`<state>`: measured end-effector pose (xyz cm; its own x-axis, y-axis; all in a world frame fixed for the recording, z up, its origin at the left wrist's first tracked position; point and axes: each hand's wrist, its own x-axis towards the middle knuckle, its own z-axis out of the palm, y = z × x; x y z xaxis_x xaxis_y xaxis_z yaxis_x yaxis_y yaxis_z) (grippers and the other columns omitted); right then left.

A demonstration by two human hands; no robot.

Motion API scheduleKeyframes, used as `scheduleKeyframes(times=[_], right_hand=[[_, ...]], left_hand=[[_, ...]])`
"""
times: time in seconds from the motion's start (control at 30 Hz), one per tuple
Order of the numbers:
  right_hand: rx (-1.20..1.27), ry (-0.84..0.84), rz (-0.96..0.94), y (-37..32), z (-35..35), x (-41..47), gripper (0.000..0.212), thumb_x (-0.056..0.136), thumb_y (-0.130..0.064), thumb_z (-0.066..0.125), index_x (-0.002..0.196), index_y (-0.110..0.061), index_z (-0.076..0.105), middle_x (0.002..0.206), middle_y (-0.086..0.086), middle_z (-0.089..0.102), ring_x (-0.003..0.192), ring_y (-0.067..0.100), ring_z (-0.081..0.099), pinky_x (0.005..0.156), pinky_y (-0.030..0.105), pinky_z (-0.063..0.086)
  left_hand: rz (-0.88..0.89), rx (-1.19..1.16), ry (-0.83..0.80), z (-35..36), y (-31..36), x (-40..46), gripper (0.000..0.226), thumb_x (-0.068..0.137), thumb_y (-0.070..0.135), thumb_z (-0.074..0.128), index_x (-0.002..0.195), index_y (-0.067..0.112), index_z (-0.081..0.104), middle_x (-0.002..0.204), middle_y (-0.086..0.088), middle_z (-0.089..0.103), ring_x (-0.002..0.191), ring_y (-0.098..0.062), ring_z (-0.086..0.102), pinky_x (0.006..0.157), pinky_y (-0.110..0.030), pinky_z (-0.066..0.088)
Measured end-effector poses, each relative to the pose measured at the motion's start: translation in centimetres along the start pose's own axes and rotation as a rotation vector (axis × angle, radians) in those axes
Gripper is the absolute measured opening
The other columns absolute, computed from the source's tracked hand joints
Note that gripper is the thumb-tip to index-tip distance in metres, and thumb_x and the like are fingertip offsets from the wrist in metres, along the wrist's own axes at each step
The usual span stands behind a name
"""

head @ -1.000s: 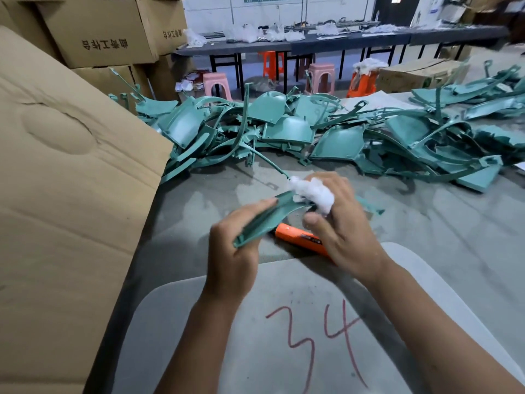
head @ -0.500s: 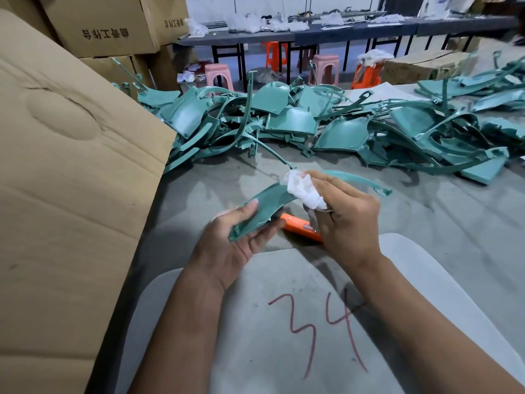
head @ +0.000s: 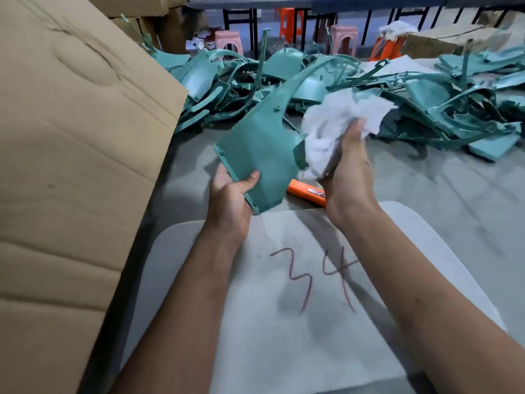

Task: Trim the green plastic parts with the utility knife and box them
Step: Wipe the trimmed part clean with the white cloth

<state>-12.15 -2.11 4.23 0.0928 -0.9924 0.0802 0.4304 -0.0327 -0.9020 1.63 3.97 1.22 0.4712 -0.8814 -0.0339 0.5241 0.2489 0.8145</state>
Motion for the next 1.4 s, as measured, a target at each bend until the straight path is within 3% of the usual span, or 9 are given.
scheduleKeyframes(times=[0.13,0.3,0.43,0.53,0.67,0.83,0.93,1.23,1.4], right_hand=[[0.132,-0.125,0.318,-0.3,0.6,-0.5,0.054,0.099,-0.066,0.049,0.11,-0.02,0.073,0.096,-0.001,0.079,0.082,0.021,0.076,0.066,0.036,0.06],[-0.015,-0.191,0.182,1.1,-0.4,-1.3,0.015,0.103,-0.016,0.062,0.105,-0.002,0.069,0.088,0.012,0.075,0.073,0.025,0.07,0.067,0.043,0.06],[-0.603,-0.064,-0.332,1.5,-1.0,-0.4,0.035,0.101,-0.026,0.064,0.075,-0.003,0.067,0.064,0.011,0.059,0.064,0.012,0.048,0.06,0.036,0.041],[-0.538,0.023,-0.367,1.5,-0.5,-0.4,0.052,0.105,-0.028,0.058,0.057,-0.015,0.042,0.052,-0.005,0.039,0.05,0.008,0.032,0.049,0.028,0.028],[0.103,0.185,0.097,1.2,-0.4,-0.8,0.037,0.107,-0.017,0.054,0.072,-0.022,0.063,0.055,-0.009,0.056,0.045,0.009,0.049,0.044,0.019,0.037],[-0.339,-0.21,-0.213,2.9,-0.6,-1.7,0.027,0.109,-0.034,0.05,0.106,-0.016,0.07,0.092,-0.004,0.079,0.082,0.015,0.074,0.067,0.031,0.059],[-0.54,-0.137,-0.314,4.0,-0.6,-1.4,0.016,0.098,-0.028,0.065,0.102,-0.014,0.07,0.082,-0.012,0.074,0.073,0.01,0.067,0.067,0.031,0.054],[-0.471,0.052,-0.211,2.6,-1.3,-1.3,0.047,0.105,-0.031,0.061,0.057,-0.033,0.062,0.054,-0.019,0.054,0.052,0.001,0.045,0.052,0.022,0.038],[-0.401,-0.166,-0.154,2.2,-0.8,-1.8,0.001,0.097,-0.012,0.072,0.097,-0.013,0.072,0.086,0.0,0.079,0.074,0.013,0.073,0.062,0.026,0.056]], left_hand=[[-0.017,0.054,-0.037,-0.6,-0.5,-1.0,0.046,0.093,-0.015,0.049,0.13,0.011,0.057,0.121,-0.013,0.071,0.11,-0.031,0.069,0.09,-0.048,0.058],[0.045,0.075,-0.022,-1.0,-0.8,-1.4,0.035,0.093,-0.009,0.055,0.119,0.013,0.064,0.114,-0.013,0.074,0.102,-0.031,0.071,0.093,-0.049,0.058],[0.004,0.038,0.017,-0.6,-0.7,-0.9,0.029,0.098,-0.002,0.053,0.12,0.014,0.065,0.119,-0.016,0.073,0.102,-0.03,0.071,0.095,-0.052,0.056],[-0.06,0.021,0.001,-0.2,-0.6,-1.1,0.029,0.101,0.006,0.052,0.124,0.016,0.065,0.124,-0.014,0.071,0.105,-0.03,0.07,0.091,-0.05,0.057],[-0.138,-0.18,0.079,0.1,-0.3,-1.0,0.032,0.102,0.011,0.053,0.132,0.018,0.063,0.125,-0.01,0.072,0.107,-0.027,0.072,0.079,-0.037,0.06],[-0.013,-0.164,0.133,0.4,-0.7,-0.6,0.038,0.103,0.004,0.051,0.14,0.011,0.054,0.134,-0.016,0.066,0.122,-0.038,0.064,0.096,-0.05,0.056],[-0.033,-0.098,0.117,0.2,-0.7,-0.9,0.037,0.101,0.004,0.055,0.137,0.013,0.056,0.126,-0.012,0.07,0.109,-0.031,0.07,0.09,-0.045,0.058],[-0.015,0.088,0.069,0.2,-0.8,-1.1,0.029,0.088,-0.003,0.072,0.112,0.013,0.069,0.105,-0.007,0.077,0.094,-0.028,0.072,0.076,-0.045,0.061],[0.043,0.084,0.148,0.5,-0.7,-0.9,0.026,0.085,-0.006,0.074,0.105,0.011,0.071,0.1,-0.009,0.077,0.092,-0.03,0.072,0.083,-0.058,0.06]])
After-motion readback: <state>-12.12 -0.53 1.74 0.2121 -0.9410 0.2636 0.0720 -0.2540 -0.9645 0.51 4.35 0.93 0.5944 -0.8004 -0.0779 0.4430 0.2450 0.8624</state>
